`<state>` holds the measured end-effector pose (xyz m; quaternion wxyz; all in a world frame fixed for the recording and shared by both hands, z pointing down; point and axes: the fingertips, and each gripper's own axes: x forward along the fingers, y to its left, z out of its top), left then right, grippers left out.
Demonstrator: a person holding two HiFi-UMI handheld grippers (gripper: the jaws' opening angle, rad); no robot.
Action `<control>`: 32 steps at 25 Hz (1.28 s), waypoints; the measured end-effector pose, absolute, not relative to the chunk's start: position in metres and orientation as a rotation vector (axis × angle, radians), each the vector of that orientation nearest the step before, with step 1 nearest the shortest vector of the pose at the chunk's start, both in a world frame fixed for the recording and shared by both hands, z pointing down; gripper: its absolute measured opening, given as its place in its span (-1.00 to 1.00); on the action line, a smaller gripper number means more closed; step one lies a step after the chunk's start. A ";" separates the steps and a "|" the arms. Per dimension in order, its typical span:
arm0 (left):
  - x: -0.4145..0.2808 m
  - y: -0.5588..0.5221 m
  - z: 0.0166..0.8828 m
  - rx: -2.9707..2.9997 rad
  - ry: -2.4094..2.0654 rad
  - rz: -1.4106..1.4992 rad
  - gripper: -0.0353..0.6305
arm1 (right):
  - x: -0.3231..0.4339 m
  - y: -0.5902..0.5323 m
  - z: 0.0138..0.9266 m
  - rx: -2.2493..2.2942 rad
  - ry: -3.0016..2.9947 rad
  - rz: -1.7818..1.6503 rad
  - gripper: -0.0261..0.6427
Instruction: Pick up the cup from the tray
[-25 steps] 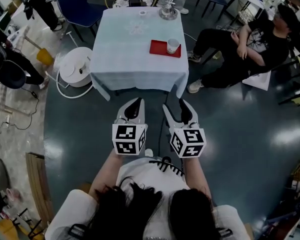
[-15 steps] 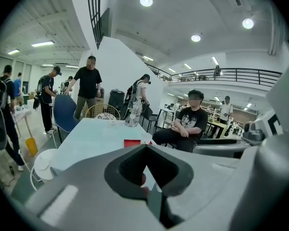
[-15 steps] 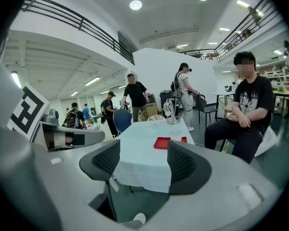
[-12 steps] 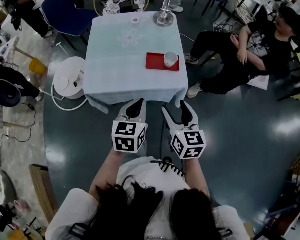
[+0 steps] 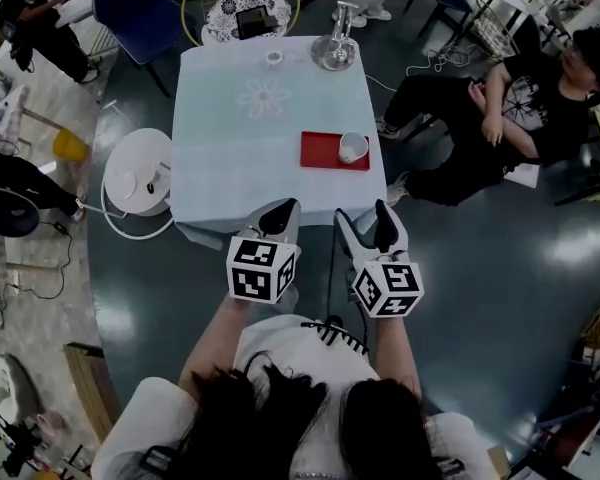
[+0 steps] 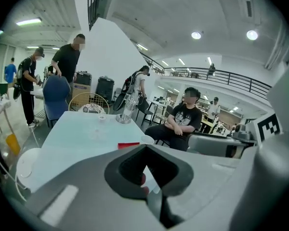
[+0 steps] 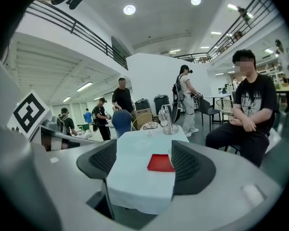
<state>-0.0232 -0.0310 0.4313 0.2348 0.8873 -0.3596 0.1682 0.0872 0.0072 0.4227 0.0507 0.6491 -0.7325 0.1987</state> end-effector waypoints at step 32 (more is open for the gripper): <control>0.012 -0.212 0.498 2.365 -1.194 0.628 -0.89 | 0.160 -0.172 0.566 1.985 -1.772 0.696 0.57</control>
